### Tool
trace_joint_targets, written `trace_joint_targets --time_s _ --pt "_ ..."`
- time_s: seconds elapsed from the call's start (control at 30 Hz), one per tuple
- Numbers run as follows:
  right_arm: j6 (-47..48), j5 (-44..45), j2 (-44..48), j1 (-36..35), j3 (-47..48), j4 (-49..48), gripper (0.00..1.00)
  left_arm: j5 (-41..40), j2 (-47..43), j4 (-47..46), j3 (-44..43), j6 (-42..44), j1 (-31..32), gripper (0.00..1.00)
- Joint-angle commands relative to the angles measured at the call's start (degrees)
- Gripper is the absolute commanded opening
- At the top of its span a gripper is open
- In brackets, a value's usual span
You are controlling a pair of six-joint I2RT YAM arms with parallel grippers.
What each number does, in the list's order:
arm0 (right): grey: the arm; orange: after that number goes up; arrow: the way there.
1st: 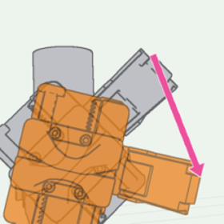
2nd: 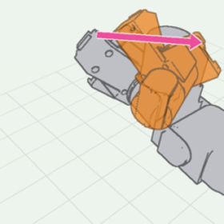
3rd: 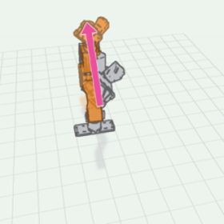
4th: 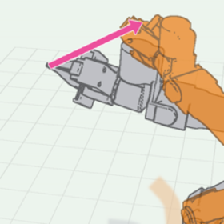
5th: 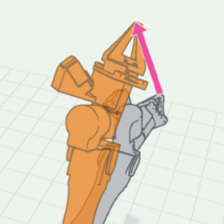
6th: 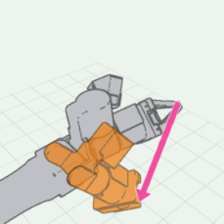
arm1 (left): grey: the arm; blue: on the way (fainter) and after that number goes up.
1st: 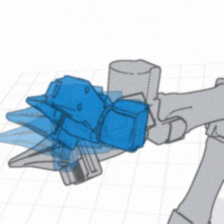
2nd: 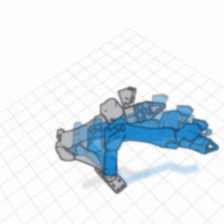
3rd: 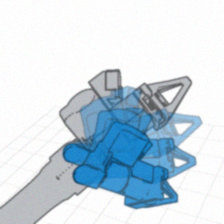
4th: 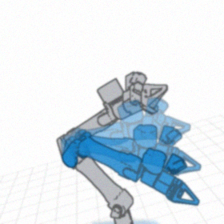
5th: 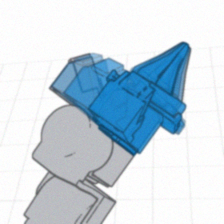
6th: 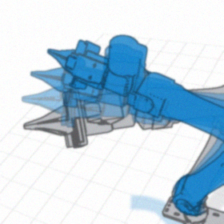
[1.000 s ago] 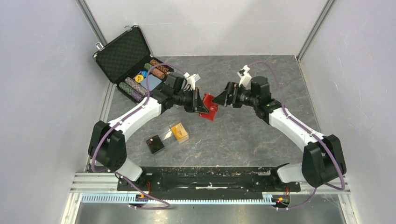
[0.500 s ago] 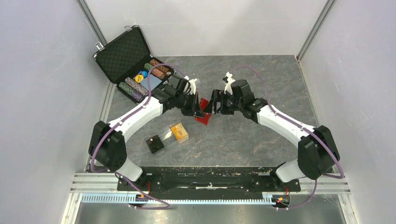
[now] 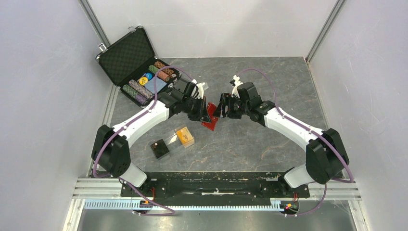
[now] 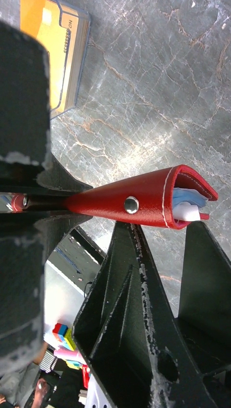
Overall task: Put the credit cards into the card holder
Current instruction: Open the card holder.
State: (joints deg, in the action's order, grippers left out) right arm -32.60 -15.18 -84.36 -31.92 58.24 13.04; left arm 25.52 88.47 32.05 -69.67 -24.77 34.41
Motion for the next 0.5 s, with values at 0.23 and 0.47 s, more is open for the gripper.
trace_joint_targets --time_s 0.23,0.47 --pt "3.0 1.0 -1.0 -0.7 0.2 2.7 0.59 -2.7 -0.3 0.3 -2.1 1.4 0.5 0.02" --pt "5.0 1.4 -1.1 -1.3 -0.5 4.0 0.51 -3.6 0.5 1.2 -2.1 1.3 0.5 0.02"
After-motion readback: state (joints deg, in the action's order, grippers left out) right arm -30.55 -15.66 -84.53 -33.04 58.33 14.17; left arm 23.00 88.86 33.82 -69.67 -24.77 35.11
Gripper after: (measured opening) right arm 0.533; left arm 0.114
